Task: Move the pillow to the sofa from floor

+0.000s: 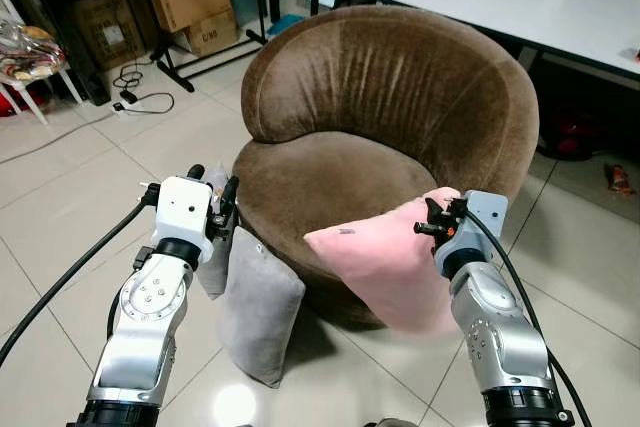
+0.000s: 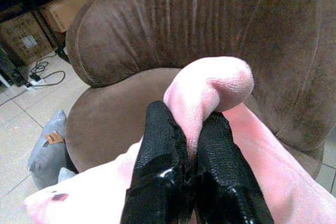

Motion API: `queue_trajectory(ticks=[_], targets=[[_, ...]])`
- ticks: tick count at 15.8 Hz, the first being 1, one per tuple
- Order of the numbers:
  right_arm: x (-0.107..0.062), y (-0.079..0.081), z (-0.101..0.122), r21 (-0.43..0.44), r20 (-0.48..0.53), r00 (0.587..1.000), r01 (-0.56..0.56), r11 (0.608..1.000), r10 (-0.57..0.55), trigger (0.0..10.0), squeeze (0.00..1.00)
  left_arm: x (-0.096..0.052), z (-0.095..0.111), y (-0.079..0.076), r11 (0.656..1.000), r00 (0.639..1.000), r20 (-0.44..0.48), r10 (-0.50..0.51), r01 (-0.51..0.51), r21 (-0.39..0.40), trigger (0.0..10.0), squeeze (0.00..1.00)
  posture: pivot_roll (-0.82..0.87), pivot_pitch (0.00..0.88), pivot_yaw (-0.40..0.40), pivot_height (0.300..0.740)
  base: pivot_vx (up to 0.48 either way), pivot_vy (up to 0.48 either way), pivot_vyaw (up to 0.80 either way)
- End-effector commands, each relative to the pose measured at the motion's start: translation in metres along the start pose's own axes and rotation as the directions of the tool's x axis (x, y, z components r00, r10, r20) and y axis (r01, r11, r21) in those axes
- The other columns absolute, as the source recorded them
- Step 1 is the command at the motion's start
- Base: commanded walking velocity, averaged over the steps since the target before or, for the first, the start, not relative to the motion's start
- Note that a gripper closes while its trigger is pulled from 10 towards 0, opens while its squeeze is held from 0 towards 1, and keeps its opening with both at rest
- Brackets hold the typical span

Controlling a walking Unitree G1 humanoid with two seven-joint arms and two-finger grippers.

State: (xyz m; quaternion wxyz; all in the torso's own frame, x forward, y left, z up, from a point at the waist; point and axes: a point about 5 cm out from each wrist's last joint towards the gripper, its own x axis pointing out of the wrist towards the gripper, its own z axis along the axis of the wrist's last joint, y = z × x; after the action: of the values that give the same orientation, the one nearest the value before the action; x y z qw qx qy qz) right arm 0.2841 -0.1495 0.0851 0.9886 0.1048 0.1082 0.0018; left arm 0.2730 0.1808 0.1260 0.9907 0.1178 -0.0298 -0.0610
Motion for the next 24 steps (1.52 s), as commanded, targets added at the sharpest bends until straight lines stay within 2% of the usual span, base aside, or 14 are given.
queue_trajectory(ticks=[1,11,14,20,24], targets=[[0.0032,0.0044,0.0104,-0.004,0.051,0.998,-0.024,1.0,0.024,10.0,0.0,-0.0009,-0.0006,0.0018,1.0,1.0,-0.001,0.011,-0.011,0.008,10.0,0.0,-0.07,0.0,0.0,0.74,0.0,0.0,0.0],[0.0039,0.0043,0.0101,-0.011,0.047,0.998,-0.03,0.999,0.031,10.0,0.0,-0.0007,-0.0027,0.0006,1.0,1.0,-0.013,0.016,-0.016,0.005,10.0,0.0,-0.08,0.0,0.001,0.74,0.0,0.0,0.0],[0.0039,0.0039,0.0099,-0.008,0.045,0.999,-0.029,1.0,0.03,10.0,0.0,-0.0006,-0.0009,-0.0005,1.0,1.0,0.008,0.003,-0.003,-0.012,10.0,0.0,-0.08,0.0,0.002,0.74,0.0,0.0,-0.8],[0.0044,0.0027,0.011,-0.011,0.045,0.999,-0.029,1.0,0.029,10.0,0.0,-0.0013,0.001,-0.0018,1.0,1.0,0.022,-0.006,0.007,-0.022,10.0,0.0,-0.08,0.0,-0.004,0.74,0.294,0.0,-0.8],[0.0054,0.0032,0.0129,-0.018,0.053,0.998,-0.035,0.999,0.036,10.0,0.0,-0.0011,0.0006,-0.002,1.0,1.0,0.021,-0.001,0.001,-0.025,10.0,0.0,-0.08,0.0,-0.009,0.74,0.299,0.0,0.0]])
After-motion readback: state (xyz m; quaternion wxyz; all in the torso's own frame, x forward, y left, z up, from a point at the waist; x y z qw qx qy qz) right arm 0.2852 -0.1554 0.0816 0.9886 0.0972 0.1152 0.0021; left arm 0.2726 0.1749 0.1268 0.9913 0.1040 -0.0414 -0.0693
